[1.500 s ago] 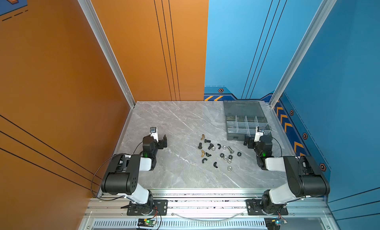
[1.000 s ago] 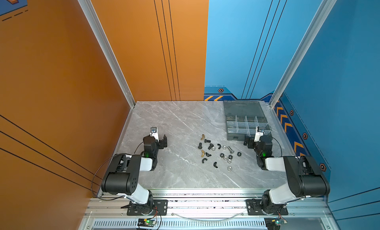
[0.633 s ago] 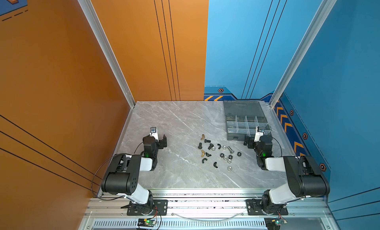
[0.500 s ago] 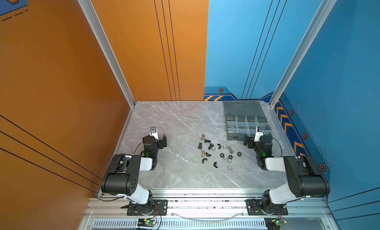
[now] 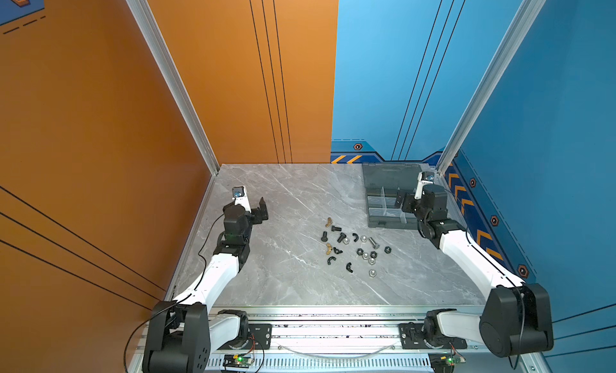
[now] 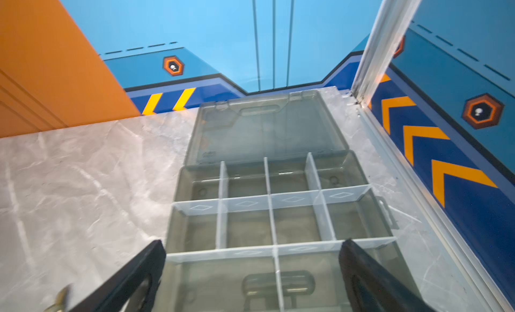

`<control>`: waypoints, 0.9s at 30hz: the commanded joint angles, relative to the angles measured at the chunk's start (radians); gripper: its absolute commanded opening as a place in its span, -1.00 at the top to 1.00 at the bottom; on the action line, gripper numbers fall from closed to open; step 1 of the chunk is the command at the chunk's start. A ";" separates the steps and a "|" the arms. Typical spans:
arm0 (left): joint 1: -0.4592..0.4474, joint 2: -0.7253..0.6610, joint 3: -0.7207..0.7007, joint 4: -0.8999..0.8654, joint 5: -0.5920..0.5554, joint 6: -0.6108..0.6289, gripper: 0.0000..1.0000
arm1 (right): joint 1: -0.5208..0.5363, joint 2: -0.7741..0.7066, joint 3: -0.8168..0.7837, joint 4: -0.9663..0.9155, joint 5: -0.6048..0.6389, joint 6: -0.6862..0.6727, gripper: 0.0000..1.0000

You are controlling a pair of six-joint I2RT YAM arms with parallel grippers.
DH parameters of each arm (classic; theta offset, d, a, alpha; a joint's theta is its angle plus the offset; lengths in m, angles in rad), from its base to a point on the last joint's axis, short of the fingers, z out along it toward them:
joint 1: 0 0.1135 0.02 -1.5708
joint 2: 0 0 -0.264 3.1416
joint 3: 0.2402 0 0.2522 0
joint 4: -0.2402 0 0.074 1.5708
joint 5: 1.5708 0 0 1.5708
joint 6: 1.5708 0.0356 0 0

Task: Sort the screws and nuts into containers
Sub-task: Pick up the nut from the center of the table.

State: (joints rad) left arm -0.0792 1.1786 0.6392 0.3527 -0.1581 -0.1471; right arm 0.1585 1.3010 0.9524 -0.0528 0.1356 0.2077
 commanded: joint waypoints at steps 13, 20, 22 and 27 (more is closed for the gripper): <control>-0.174 0.087 0.133 -0.484 0.101 -0.363 -0.96 | 0.384 0.395 0.575 -0.681 0.107 0.329 -0.99; -0.192 0.051 0.069 -0.525 0.136 -0.417 -0.96 | 0.442 0.603 0.747 -0.779 0.046 0.404 -0.97; -0.194 0.040 0.056 -0.529 0.143 -0.419 -0.96 | 0.455 0.646 0.775 -0.788 0.028 0.401 -0.96; -0.188 0.033 0.048 -0.534 0.154 -0.402 -0.96 | 0.482 0.740 0.838 -0.826 0.009 0.404 -0.83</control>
State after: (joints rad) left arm -0.2695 1.2289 0.6918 -0.1570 -0.0303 -0.5472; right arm 0.6281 2.0109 1.7504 -0.7998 0.1719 0.5858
